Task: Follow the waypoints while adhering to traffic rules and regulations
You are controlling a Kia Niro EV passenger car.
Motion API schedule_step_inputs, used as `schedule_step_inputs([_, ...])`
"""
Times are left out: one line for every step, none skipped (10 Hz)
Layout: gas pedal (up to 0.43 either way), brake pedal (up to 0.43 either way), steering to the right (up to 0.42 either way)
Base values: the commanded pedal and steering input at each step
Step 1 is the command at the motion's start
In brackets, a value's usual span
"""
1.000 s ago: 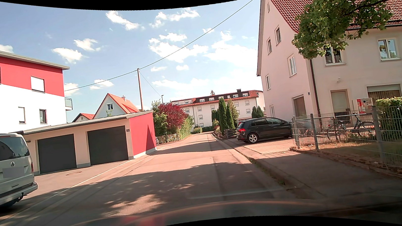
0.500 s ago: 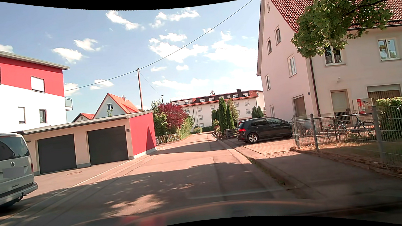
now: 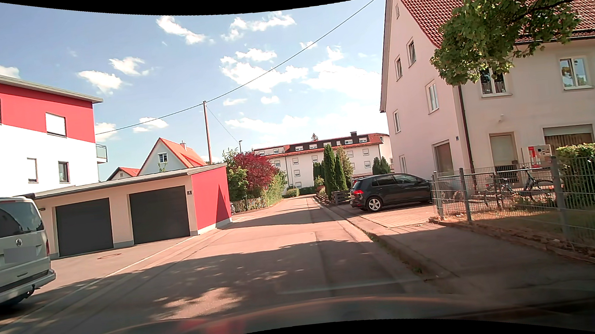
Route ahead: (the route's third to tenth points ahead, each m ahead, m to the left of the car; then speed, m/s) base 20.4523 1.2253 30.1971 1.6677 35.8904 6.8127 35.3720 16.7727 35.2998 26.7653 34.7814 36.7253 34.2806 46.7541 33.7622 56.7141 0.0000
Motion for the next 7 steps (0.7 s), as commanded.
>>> schedule_step_inputs([0.000,0.555,-0.025])
schedule_step_inputs([0.000,0.555,-0.025])
schedule_step_inputs([0.000,0.555,-0.025])
schedule_step_inputs([0.000,0.555,-0.025])
schedule_step_inputs([0.000,0.555,-0.025])
schedule_step_inputs([0.000,0.555,-0.025])
schedule_step_inputs([0.000,0.555,-0.025])
